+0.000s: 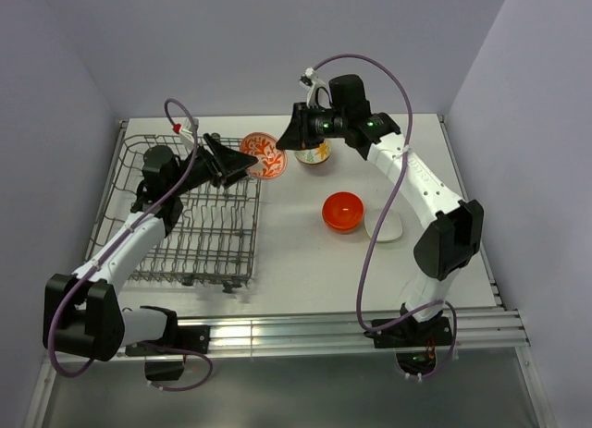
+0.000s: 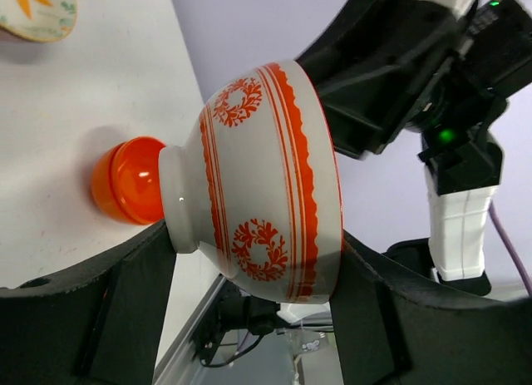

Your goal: Load the bowls into the dish rack

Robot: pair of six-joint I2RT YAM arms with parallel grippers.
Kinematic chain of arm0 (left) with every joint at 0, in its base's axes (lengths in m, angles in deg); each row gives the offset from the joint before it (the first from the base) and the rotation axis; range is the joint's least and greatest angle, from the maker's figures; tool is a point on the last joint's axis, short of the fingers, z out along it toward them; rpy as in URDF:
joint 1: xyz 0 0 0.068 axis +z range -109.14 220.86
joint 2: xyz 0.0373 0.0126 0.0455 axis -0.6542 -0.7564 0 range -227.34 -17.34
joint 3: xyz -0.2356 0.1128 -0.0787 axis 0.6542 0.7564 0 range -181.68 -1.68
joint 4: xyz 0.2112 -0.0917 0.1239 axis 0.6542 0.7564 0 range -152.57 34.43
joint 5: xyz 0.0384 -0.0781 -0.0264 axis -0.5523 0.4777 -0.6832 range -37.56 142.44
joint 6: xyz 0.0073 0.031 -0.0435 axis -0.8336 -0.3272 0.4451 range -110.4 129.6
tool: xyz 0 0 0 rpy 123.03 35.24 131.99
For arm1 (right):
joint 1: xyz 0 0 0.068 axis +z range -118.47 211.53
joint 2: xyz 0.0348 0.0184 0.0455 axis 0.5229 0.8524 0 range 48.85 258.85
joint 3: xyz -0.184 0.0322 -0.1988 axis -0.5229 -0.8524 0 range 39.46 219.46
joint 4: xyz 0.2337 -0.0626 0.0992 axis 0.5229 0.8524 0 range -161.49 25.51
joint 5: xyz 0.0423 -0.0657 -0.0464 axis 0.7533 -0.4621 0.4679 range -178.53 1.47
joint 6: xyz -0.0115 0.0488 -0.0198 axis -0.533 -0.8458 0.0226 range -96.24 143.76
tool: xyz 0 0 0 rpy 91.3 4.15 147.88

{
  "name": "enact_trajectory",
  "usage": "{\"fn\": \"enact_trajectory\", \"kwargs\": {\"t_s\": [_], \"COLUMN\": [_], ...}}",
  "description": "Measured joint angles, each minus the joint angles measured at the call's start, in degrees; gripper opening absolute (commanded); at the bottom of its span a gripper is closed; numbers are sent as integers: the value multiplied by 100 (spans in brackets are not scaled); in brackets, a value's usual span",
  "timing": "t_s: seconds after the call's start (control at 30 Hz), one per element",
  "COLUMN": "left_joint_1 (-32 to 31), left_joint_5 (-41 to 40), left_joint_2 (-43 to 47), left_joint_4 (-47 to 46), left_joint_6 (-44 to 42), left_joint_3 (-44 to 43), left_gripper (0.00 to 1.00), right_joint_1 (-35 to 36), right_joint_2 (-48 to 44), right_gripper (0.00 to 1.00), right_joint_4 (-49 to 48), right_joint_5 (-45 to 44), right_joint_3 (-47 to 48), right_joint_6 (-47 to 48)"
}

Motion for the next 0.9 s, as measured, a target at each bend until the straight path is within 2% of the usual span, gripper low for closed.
{"fn": "enact_trajectory", "kwargs": {"t_s": [0.07,0.13,0.27,0.43,0.53,0.63,0.73,0.9], "left_joint_1": [7,50,367,1187,1722,2221,2516,2645], "left_joint_5": [-2,-15,-50,-166,-170,-275,-470,-1019], "left_joint_2": [39,52,111,120,11,-363,-586,-608], "left_joint_4": [229,485,1008,2103,2955,4028,4636,5595], "left_joint_6": [-122,-245,-485,-1115,-1740,-2627,-3373,-4535], "left_joint_3": [0,0,-2,-372,-949,-1930,-2496,-2841], "left_gripper": [0,0,0,0,0,0,0,0], "right_joint_1": [0,9,26,26,28,59,140,363], "right_joint_2": [9,9,7,-136,-411,-461,-297,26], "right_gripper": [61,73,82,82,74,67,63,59], "right_joint_4": [-37,-63,-155,-382,-704,-922,-1023,-1145], "right_joint_5": [68,118,140,72,68,37,-37,-195], "right_joint_3": [4,17,26,-216,-844,-1311,-1591,-1770], "right_joint_6": [-68,-151,-216,-363,-634,-949,-1316,-1825]}}
